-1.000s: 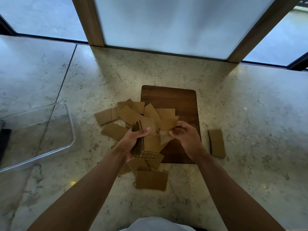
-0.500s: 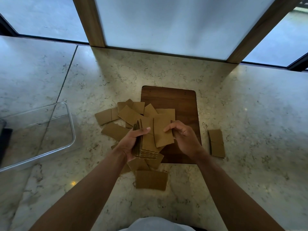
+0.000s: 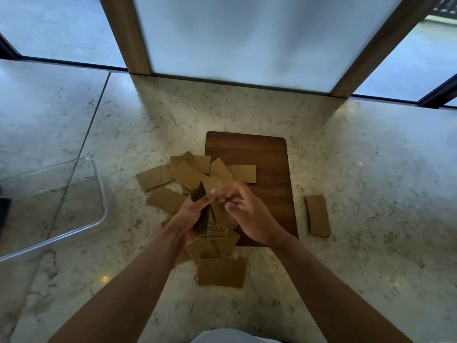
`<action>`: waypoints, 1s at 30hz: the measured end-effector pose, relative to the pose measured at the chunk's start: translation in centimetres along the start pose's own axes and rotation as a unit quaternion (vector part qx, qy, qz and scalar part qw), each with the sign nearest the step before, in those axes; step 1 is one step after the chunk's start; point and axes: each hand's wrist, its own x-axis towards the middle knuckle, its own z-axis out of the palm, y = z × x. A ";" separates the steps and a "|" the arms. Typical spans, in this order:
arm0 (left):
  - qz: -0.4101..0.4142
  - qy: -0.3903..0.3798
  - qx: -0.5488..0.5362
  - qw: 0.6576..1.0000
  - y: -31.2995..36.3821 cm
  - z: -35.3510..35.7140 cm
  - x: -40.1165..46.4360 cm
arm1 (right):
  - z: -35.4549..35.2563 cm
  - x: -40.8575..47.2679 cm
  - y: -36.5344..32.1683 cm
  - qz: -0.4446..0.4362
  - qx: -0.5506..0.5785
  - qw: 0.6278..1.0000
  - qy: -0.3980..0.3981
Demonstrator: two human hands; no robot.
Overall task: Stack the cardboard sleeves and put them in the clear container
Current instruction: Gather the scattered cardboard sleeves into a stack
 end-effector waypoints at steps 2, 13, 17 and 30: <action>0.001 0.014 -0.002 1.000 -0.3 -0.4 0.1 | 0.1 -0.4 0.3 0.055 0.100 0.993 0.000; 0.020 -0.022 -0.234 0.972 -0.8 2.7 1.7 | 5.1 2.6 1.2 -0.004 -0.052 0.950 0.309; 0.041 -0.012 -0.265 0.963 -0.5 2.7 2.4 | 4.7 3.0 1.4 -0.021 -0.022 0.941 0.338; 0.060 -0.080 -0.146 0.984 -0.7 2.2 3.3 | 5.1 4.4 1.9 0.077 0.062 0.917 0.387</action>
